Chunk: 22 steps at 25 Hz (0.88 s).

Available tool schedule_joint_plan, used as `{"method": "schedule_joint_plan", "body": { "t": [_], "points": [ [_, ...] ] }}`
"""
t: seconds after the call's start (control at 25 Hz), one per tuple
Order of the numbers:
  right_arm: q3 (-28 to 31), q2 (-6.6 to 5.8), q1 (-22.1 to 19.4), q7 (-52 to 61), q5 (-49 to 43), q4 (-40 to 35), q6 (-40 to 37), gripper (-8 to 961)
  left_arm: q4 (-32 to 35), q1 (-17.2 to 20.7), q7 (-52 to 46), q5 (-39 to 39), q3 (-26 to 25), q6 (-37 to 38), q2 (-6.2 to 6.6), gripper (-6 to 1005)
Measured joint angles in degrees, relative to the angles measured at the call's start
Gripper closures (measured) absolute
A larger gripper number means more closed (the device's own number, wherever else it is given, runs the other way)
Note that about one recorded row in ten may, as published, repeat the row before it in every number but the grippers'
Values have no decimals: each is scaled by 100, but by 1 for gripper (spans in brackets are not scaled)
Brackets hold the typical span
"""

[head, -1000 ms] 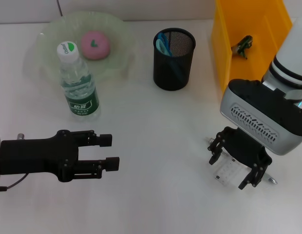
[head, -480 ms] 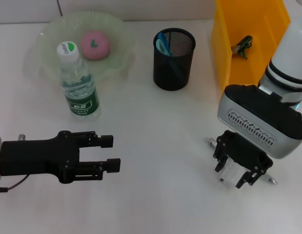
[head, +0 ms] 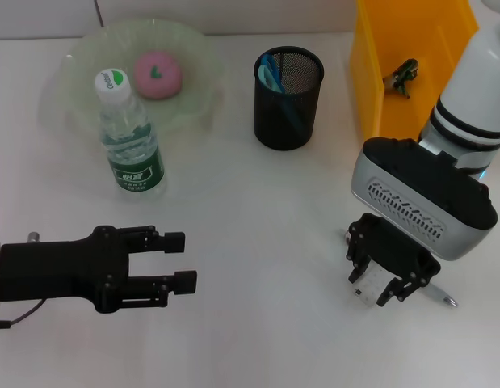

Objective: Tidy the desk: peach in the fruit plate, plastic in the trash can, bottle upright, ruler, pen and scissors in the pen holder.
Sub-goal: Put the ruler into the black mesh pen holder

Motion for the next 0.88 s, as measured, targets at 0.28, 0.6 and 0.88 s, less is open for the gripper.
{"method": "schedule_joint_plan", "body": {
  "t": [0.28, 0.6, 0.88],
  "points": [
    [281, -30, -205, 117, 218, -423, -191, 568, 0, 11, 17, -3, -20, 33, -1, 274],
    [1712, -52, -377, 233, 532, -1016, -878, 556, 3, -5, 29, -8, -28, 35, 0, 274],
    [3148, -65, -983, 865, 1490, -2008, -1111, 546, 52, 13, 76, -8, -97, 37, 70, 274]
  ]
}}
